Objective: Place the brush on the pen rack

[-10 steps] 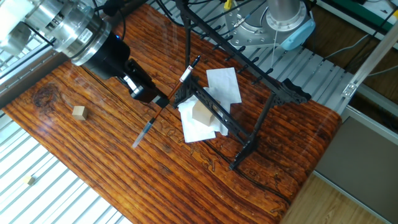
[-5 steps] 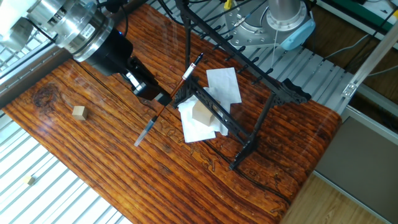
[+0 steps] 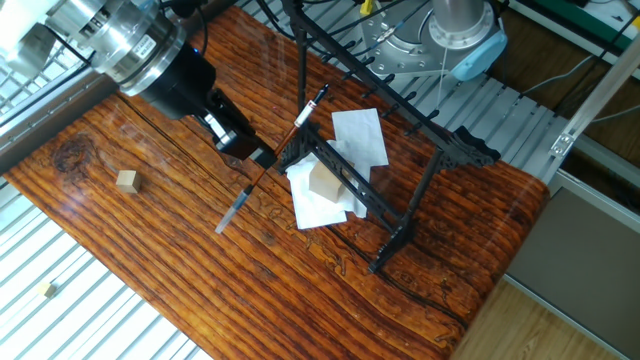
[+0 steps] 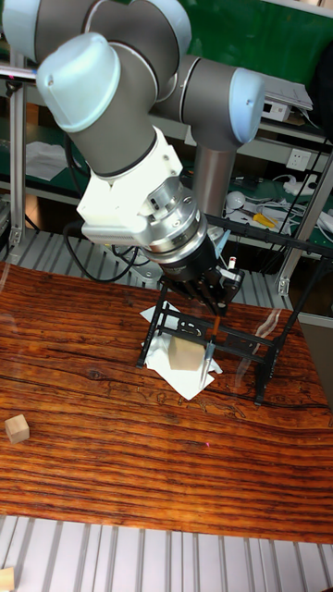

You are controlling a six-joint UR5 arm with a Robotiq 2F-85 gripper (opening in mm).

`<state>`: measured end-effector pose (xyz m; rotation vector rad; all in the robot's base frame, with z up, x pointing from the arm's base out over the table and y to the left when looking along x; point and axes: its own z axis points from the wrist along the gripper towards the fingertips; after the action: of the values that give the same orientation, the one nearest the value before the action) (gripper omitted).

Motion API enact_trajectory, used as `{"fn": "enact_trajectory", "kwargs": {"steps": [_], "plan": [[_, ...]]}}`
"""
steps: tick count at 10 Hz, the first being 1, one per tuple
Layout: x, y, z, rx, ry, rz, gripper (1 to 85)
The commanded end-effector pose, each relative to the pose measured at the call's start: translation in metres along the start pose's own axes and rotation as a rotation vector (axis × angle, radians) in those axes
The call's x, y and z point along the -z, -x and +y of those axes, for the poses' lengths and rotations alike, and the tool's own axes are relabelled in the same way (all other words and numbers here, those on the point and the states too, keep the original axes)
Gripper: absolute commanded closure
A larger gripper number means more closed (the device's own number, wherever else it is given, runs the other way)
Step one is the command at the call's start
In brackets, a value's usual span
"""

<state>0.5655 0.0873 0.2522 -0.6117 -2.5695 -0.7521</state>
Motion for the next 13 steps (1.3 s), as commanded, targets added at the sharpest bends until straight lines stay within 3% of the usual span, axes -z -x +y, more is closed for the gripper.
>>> {"fn": "enact_trajectory", "kwargs": {"steps": [1,9,13], "plan": [[0.0015,-0.0004,0.0022,0.002,0.006,-0.008,84.7],[0.0060,0.0040,-0.0017,0.004,0.006,-0.008,84.7],[0.0062,0.0059,0.0059,0.029,0.035,-0.016,84.7]]}}
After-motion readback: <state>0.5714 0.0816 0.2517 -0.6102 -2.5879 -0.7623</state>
